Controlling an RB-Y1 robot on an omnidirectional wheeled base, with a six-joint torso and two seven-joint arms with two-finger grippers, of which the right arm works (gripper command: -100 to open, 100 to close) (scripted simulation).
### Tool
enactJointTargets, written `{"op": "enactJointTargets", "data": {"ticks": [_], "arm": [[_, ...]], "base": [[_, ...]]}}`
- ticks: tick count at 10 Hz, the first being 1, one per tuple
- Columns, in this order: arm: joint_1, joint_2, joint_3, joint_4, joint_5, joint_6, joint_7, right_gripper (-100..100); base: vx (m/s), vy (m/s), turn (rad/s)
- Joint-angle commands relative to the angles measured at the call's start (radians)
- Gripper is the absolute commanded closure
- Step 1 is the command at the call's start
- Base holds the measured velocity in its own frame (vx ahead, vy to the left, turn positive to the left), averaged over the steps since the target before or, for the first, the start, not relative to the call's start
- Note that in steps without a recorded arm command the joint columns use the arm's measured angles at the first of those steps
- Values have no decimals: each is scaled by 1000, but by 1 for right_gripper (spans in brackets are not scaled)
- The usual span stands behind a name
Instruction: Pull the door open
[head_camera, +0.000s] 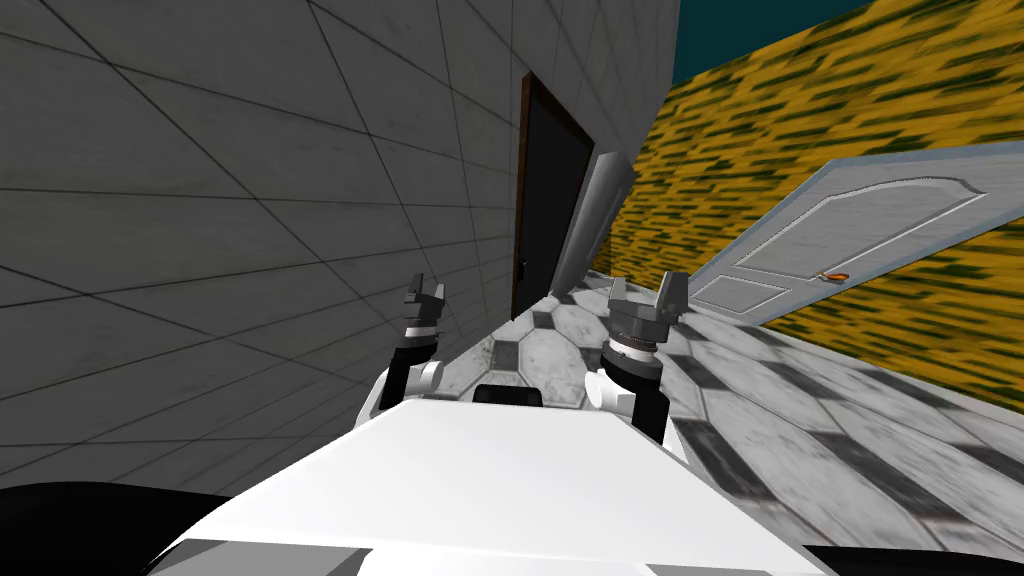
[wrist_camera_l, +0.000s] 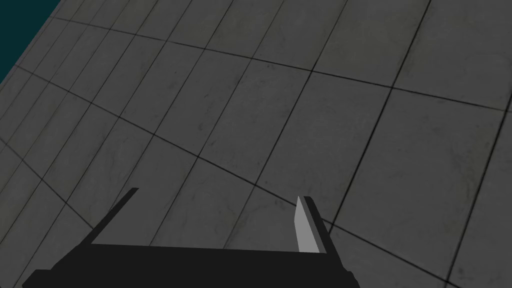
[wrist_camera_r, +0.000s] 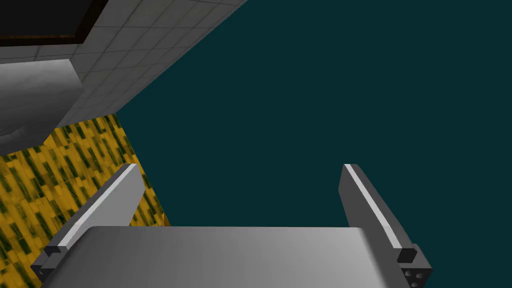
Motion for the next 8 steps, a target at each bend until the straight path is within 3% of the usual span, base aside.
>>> {"op": "enactJointTargets", "data": {"ticks": [1,8], "arm": [[-8,-11,0,29,27,5,19,-100],[-40,-42,-2,142,131,23,89,-100]], "base": [[90,2,96],[130,-55,90]]}}
